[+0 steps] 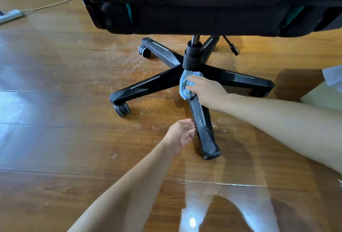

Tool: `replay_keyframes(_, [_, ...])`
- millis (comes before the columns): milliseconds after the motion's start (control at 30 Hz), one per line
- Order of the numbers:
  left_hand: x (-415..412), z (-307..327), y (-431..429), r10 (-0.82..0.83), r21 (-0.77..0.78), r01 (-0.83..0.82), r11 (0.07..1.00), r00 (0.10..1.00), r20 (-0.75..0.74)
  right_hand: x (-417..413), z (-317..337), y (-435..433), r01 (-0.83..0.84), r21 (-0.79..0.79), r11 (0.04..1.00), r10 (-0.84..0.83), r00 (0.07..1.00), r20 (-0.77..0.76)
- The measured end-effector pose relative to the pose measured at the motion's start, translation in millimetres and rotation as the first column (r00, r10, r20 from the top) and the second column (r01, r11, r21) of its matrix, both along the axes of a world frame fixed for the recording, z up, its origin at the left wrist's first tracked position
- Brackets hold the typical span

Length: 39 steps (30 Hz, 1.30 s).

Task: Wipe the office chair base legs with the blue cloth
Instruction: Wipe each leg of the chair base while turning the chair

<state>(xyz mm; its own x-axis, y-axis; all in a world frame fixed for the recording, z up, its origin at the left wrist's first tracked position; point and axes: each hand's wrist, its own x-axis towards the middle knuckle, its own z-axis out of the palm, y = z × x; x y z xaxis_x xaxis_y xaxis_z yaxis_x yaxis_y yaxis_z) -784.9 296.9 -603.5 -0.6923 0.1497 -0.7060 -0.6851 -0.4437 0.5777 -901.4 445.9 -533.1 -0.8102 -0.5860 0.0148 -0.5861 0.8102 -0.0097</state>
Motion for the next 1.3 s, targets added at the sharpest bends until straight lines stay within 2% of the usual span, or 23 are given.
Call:
replay_keyframes(133, [-6.7,4.3,-3.1,0.055,-0.056,-0.055,0.997,0.998,0.005,16.0,-3.2,-2.5,0.065,-0.066,0.996,-0.068,0.997,-0.041])
replay_keyframes(200, [-10.9,8.6,-4.4,0.135,-0.075,-0.132,0.988,0.990,0.046,42.2,-7.8,11.6,-0.005,-0.075,0.997,-0.001,0.997,-0.071])
replay_keyframes(300, [-15.9,12.1,-5.0,0.200,-0.116,-0.192,0.975,0.978,0.061,87.4,-19.3,37.1,-0.198,-0.108,0.974,0.187,0.977,-0.102])
replay_keyframes(367, [-16.5,13.3,-3.3,0.219,-0.121,-0.211,0.970,0.974,0.060,95.3,-19.7,44.5,-0.230,-0.116,0.966,0.221,0.971,-0.089])
replay_keyframes(433, [-15.1,12.3,0.0,0.222,-0.143,-0.211,0.967,0.973,0.065,80.5,-15.5,39.6,-0.173,-0.118,0.978,0.163,0.982,-0.090])
replay_keyframes(533, [-13.1,14.1,2.8,0.218,-0.153,-0.204,0.967,0.973,0.078,44.9,-9.3,19.9,0.032,-0.198,0.980,-0.043,0.998,-0.054])
replay_keyframes(600, [-10.6,15.6,4.3,0.220,-0.146,-0.208,0.967,0.973,0.070,31.4,-8.5,12.1,0.098,-0.231,0.968,-0.108,0.994,-0.029])
replay_keyframes(667, [-10.2,16.7,4.3,0.226,-0.136,-0.216,0.967,0.972,0.062,38.8,-9.4,13.3,0.085,-0.228,0.970,-0.098,0.994,-0.046])
replay_keyframes(767, [-14.9,17.2,-0.2,0.248,-0.145,-0.239,0.960,0.968,0.048,84.5,-19.7,34.4,-0.041,-0.191,0.981,0.017,0.992,-0.128])
replay_keyframes(833, [-17.8,17.3,-3.0,0.250,-0.160,-0.240,0.957,0.967,0.041,126.8,-32.5,54.0,-0.127,-0.228,0.965,0.109,0.990,-0.092])
replay_keyframes(900, [-19.1,18.2,-3.0,0.247,-0.167,-0.236,0.957,0.968,0.048,148.7,-40.0,64.3,-0.144,-0.295,0.945,0.141,0.989,-0.035])
replay_keyframes(967, [-18.9,20.0,-1.7,0.247,-0.158,-0.235,0.959,0.967,0.059,132.0,-32.7,56.0,-0.078,-0.340,0.937,0.074,0.997,-0.026])
replay_keyframes(1100, [-12.1,20.8,-0.1,0.247,-0.119,-0.240,0.963,0.968,0.051,62.4,-11.2,19.1,0.166,-0.415,0.895,-0.169,0.985,0.030])
replay_keyframes(1200, [-9.8,18.3,-1.3,0.262,-0.106,-0.257,0.961,0.964,0.034,54.8,-12.2,11.1,0.228,-0.427,0.875,-0.225,0.973,0.058])
replay_keyframes(1300, [-12.5,13.9,-4.8,0.251,-0.122,-0.246,0.962,0.968,0.023,101.6,-17.6,23.9,0.207,-0.451,0.868,-0.202,0.978,0.059])
